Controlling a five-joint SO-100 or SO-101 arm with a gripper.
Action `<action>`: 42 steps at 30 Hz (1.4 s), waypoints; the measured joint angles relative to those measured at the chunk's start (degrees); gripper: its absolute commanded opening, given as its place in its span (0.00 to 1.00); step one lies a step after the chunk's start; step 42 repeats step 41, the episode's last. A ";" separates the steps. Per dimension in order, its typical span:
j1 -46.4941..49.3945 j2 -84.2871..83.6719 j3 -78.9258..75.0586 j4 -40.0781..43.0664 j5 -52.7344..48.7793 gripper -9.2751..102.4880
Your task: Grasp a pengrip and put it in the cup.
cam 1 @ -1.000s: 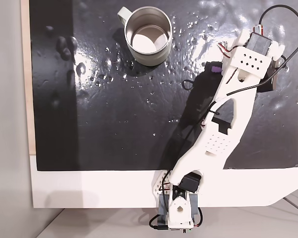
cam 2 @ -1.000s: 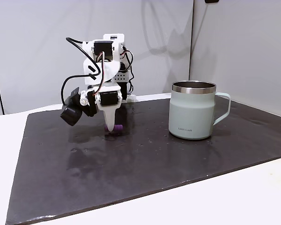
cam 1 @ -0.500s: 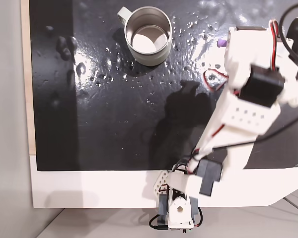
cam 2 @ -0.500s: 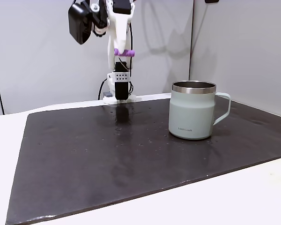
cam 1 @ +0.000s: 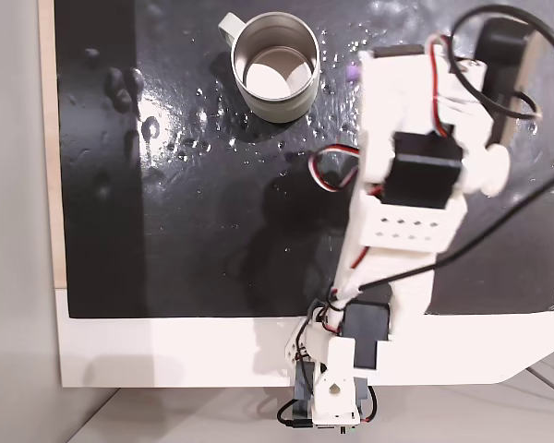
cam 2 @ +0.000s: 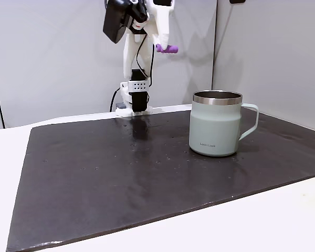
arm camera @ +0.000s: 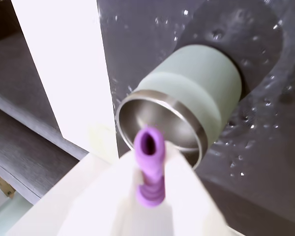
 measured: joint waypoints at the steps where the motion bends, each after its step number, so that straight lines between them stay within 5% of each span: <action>1: -1.05 -1.14 -1.14 0.00 0.62 0.08; 18: -16.26 -12.39 -11.51 0.00 9.58 0.10; 21: -17.05 -12.48 -11.51 0.00 10.55 0.28; 25: -17.05 -12.48 -11.60 0.00 10.81 0.35; 42: -16.70 -12.04 -11.51 0.00 10.99 0.36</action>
